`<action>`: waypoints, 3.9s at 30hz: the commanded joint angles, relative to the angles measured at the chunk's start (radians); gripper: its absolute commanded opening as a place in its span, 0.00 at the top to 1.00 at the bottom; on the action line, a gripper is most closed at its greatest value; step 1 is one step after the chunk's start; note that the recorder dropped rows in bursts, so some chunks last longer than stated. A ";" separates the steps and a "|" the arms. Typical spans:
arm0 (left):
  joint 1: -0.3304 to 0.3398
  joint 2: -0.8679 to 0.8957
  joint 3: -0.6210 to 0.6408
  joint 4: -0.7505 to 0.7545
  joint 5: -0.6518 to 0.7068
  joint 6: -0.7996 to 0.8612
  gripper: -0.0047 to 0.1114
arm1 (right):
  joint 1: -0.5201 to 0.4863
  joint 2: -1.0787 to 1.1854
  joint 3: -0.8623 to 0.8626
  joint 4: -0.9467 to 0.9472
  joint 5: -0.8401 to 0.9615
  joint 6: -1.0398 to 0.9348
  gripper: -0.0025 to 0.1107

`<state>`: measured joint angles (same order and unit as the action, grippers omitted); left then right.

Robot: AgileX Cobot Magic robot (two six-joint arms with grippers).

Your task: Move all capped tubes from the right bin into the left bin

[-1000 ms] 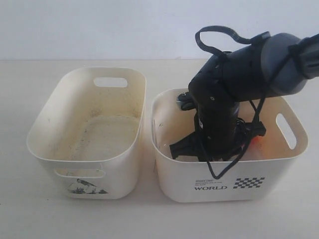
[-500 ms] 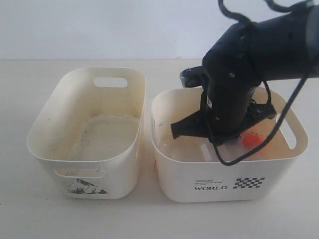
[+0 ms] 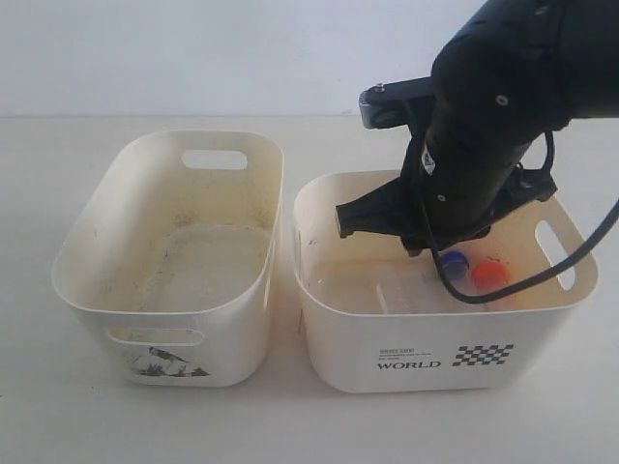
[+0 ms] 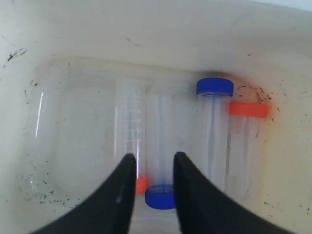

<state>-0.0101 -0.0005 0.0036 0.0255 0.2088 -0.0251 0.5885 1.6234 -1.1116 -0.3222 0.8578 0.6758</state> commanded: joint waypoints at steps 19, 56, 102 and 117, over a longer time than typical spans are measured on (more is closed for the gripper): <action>0.000 0.000 -0.004 -0.004 0.000 -0.010 0.92 | -0.001 -0.005 0.074 -0.001 -0.097 0.051 0.34; 0.000 0.000 -0.004 -0.004 0.000 -0.010 0.92 | -0.022 0.144 0.090 0.016 -0.240 0.041 0.49; 0.000 0.000 -0.004 -0.004 0.000 -0.010 0.92 | -0.022 0.263 0.090 0.074 -0.221 -0.017 0.74; 0.000 0.000 -0.004 -0.004 0.000 -0.010 0.92 | -0.022 0.203 0.088 0.072 -0.197 -0.013 0.98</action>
<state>-0.0101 -0.0005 0.0036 0.0255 0.2088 -0.0251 0.5704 1.8717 -1.0250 -0.2454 0.6410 0.6648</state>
